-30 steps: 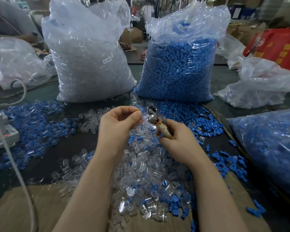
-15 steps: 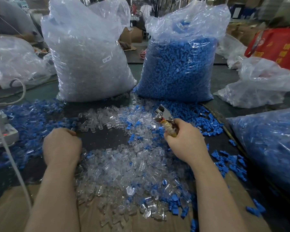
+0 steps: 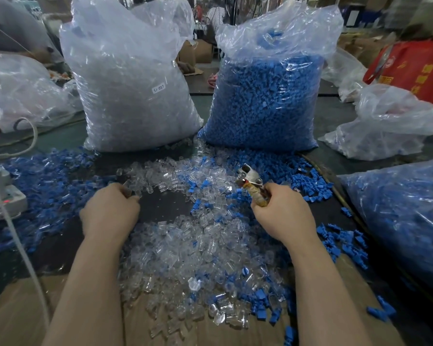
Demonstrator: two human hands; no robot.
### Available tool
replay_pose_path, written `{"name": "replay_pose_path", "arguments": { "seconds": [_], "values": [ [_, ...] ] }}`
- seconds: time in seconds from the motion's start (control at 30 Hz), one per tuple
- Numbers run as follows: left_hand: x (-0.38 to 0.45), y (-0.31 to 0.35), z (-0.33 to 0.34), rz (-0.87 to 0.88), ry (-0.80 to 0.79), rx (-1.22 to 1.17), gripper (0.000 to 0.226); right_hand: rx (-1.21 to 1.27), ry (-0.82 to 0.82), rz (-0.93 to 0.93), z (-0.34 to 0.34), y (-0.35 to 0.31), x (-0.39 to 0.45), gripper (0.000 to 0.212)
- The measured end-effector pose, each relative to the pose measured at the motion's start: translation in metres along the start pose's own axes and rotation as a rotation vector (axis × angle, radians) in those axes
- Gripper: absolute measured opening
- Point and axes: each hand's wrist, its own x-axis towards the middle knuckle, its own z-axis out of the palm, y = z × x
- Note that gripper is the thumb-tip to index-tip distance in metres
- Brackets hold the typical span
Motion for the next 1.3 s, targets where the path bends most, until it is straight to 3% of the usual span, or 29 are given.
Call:
{"name": "replay_pose_path", "arguments": {
  "seconds": [0.07, 0.27, 0.4, 0.5, 0.8, 1.03, 1.3],
  "values": [
    [-0.008, 0.010, 0.003, 0.115, -0.054, -0.153, 0.007, -0.014, -0.082, -0.010, -0.001, -0.001, -0.001, 0.022],
    [-0.028, 0.045, 0.022, 0.350, -0.276, -0.217, 0.007, 0.086, -0.169, -0.104, 0.000, -0.007, -0.002, 0.028],
    [-0.031, 0.050, 0.034, 0.426, -0.377, -0.091, 0.043, 0.080, -0.196, -0.129, 0.002, -0.010, -0.002, 0.023],
    [-0.032, 0.052, 0.037, 0.499, -0.412, 0.032, 0.056, 0.050, -0.181, -0.118, 0.005, -0.011, -0.001, 0.017],
    [-0.035, 0.053, 0.034, 0.453, -0.368, -0.154, 0.024, 0.002, -0.130, -0.102, 0.010, -0.012, 0.000, 0.014],
    [-0.034, 0.052, 0.033, 0.419, -0.313, -0.155, 0.020, -0.041, 0.012, 0.044, 0.006, -0.005, 0.001, 0.018],
    [-0.034, 0.052, 0.031, 0.362, -0.249, -0.376, 0.018, 0.072, 0.031, 0.073, 0.001, 0.003, 0.002, 0.013]
  ]
}}
